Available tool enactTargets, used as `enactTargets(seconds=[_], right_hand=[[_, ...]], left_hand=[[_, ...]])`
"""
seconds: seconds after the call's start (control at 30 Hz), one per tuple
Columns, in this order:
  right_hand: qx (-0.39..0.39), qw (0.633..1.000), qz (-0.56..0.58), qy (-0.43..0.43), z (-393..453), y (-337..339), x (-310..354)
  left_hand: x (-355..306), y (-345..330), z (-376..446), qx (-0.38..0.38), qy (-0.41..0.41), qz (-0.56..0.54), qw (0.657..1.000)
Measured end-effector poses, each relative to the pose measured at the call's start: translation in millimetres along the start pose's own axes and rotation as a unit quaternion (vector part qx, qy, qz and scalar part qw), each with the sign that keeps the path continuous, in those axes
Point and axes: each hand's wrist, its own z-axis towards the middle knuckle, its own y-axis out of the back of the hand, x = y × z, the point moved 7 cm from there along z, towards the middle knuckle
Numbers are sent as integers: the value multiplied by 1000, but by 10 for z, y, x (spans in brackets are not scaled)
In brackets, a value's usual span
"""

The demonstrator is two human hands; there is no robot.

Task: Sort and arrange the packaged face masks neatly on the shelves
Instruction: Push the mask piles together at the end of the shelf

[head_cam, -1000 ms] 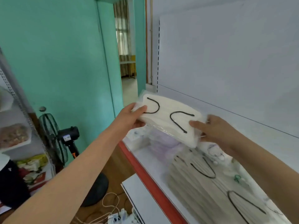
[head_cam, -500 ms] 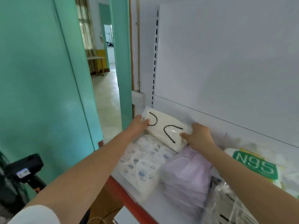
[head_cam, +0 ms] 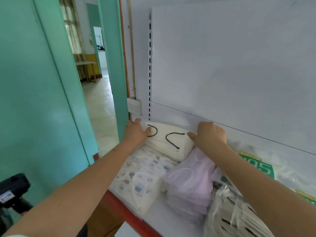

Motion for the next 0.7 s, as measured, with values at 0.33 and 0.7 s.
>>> enactTargets(seconds=[0.33,0.7], right_hand=[[-291,916,266,-73,-1140,1179,-2033],[-292,820,179,-458,-4701,880,-6416]], left_hand=[[-2553,-496,-2355,-30,-396,-107,912],[-4693,-2592,-5985,362,-479,-150,785]])
